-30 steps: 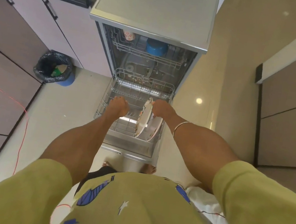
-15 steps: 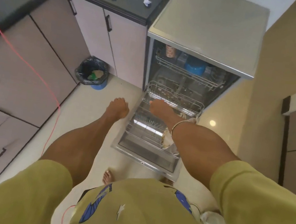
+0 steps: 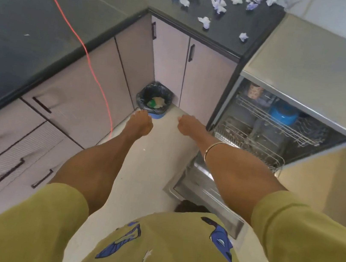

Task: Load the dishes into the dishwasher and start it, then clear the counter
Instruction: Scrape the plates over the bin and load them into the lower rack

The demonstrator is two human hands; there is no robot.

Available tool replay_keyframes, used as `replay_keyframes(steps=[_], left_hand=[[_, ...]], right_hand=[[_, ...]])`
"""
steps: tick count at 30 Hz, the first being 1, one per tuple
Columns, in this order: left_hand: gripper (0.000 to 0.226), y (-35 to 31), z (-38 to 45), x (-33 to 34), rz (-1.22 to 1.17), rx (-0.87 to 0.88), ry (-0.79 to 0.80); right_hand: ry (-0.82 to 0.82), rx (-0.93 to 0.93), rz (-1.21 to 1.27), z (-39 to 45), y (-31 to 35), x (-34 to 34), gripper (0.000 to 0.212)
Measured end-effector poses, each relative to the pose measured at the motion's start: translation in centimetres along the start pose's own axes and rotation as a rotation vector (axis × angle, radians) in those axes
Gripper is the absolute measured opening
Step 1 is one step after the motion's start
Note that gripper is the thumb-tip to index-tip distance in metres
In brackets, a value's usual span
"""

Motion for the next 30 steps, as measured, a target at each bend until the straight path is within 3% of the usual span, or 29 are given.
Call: replay_keyframes(steps=[9,15,30], left_hand=[[0.034,4.5,9.3,-5.3,-0.021,-0.033,-0.016],[0.034,4.1,17.4,-10.8,0.06,-0.005,-0.035],[0.036,6.8,41.2,-20.7,-0.031,0.044,-0.187]], right_hand=[[-0.042,-0.043,-0.067,11.2,5.7,-4.0,0.039],[-0.045,-0.067,-0.085,20.6,8.8,-9.3,0.04],[-0.223,-0.032,0.097,40.3,14.5,-22.8,0.034]])
Point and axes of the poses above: each hand's wrist, its own z-axis towards the middle knuckle, its own x-axis out of the palm, y = z × x, the point moved 7 cm from there along z, towards the middle knuckle, and after that the axes turned 3 degrees about x, right-handed, at the moved point
